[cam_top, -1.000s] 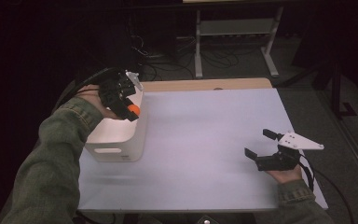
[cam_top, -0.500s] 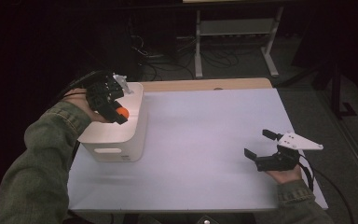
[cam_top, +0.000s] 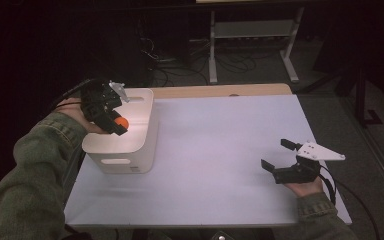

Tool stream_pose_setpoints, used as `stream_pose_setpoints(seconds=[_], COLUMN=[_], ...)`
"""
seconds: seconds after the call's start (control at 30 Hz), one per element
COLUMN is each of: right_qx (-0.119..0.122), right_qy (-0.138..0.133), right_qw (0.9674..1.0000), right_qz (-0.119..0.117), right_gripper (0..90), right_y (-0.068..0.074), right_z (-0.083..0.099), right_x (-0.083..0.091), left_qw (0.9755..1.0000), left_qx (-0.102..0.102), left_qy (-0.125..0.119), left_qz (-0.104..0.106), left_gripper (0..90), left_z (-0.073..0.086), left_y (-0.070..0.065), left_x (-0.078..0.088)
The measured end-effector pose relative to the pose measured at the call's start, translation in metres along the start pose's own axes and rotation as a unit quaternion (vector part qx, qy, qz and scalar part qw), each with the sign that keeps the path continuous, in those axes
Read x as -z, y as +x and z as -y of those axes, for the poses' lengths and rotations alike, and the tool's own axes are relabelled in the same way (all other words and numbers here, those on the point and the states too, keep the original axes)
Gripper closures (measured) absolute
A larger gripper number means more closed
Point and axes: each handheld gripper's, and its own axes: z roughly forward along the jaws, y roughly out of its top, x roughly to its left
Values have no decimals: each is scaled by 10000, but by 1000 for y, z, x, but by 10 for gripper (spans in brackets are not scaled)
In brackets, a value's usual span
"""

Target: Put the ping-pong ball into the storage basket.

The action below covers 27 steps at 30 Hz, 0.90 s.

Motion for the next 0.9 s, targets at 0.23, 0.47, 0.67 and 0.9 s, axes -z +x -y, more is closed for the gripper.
stream_pose_setpoints(seconds=[0.23, 0.47, 0.67, 0.9], right_qx=[3, -13, -2, -4], right_qy=[-14, 0, 9, 14], right_qw=[10000, 10000, 10000, 10000], right_qz=[2, -10, -14, -15], right_gripper=[0, 0, 0, 0], right_y=[0, 0, 0, 0], right_z=[0, 0, 0, 0], right_x=[0, 1, 0, 0], left_qw=[10000, 10000, 9999, 9998], left_qx=[-51, -22, 2, -17], left_qy=[15, 29, 37, 59], left_qz=[26, 77, 115, 169], left_gripper=[502, 502, 502, 502], left_z=[0, 3, 2, 0], left_y=[-2, -2, -2, -2], left_x=[-7, -15, -21, -28])
